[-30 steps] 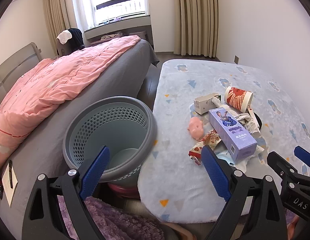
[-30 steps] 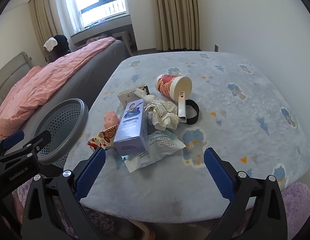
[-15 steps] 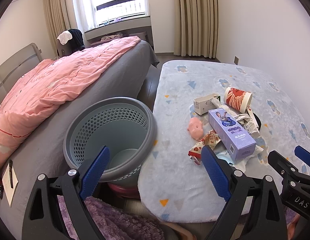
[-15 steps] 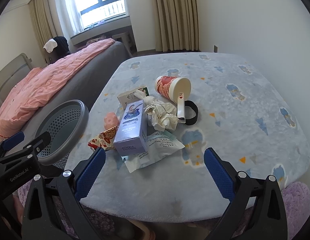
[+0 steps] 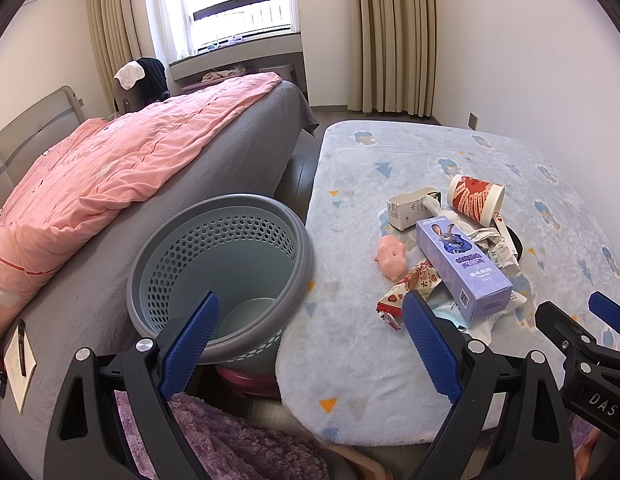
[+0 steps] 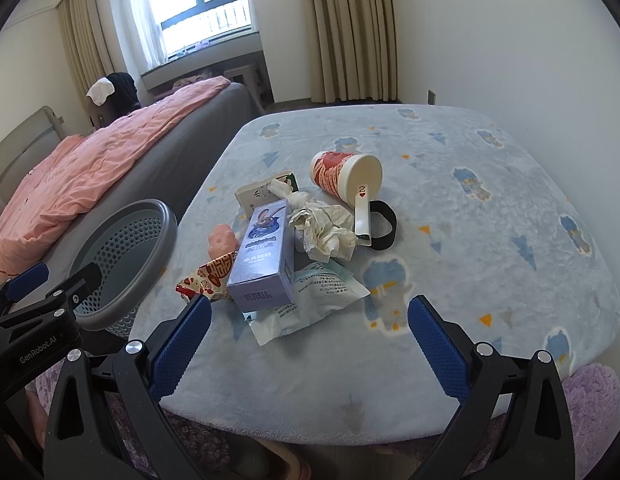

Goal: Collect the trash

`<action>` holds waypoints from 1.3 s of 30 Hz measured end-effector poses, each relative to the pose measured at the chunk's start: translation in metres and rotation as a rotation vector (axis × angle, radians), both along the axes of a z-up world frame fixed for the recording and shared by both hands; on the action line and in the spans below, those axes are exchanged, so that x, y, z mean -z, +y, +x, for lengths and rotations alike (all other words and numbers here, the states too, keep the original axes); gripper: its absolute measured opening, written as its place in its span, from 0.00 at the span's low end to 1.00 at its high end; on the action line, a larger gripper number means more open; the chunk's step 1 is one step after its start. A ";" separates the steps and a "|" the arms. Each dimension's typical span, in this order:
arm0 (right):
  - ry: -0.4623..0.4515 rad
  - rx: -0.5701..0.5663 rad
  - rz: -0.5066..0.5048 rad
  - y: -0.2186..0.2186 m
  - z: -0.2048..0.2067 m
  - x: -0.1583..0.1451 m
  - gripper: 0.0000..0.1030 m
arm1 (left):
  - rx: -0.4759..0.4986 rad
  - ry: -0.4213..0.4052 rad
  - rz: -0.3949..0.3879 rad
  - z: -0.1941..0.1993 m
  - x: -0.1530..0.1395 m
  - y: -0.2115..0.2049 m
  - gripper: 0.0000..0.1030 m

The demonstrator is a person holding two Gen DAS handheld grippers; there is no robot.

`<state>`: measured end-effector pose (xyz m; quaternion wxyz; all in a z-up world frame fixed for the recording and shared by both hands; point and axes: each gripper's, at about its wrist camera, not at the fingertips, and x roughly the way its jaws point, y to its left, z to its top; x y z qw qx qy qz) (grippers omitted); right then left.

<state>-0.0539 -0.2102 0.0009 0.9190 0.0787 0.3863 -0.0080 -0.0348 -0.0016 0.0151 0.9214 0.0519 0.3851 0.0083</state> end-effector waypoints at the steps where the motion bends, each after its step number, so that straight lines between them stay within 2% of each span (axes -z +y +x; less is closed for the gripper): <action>1: 0.000 -0.001 0.001 0.000 0.000 0.000 0.94 | 0.000 0.000 0.000 0.000 0.000 0.000 0.86; 13: 0.002 -0.001 -0.002 -0.003 0.000 0.001 0.94 | 0.000 0.003 0.000 -0.001 -0.001 0.000 0.86; 19: 0.021 0.034 0.010 -0.026 0.003 0.008 0.94 | -0.006 0.011 -0.004 0.001 -0.002 0.000 0.86; 28: 0.045 0.074 0.013 -0.064 0.022 0.022 0.94 | 0.000 0.042 -0.005 0.017 0.012 -0.007 0.86; 35: 0.035 0.012 0.032 -0.065 0.046 0.023 0.94 | -0.007 0.035 0.006 0.034 0.017 -0.016 0.86; 39: 0.039 -0.033 0.010 -0.056 0.066 0.026 0.93 | -0.019 0.048 0.002 0.040 0.023 -0.015 0.86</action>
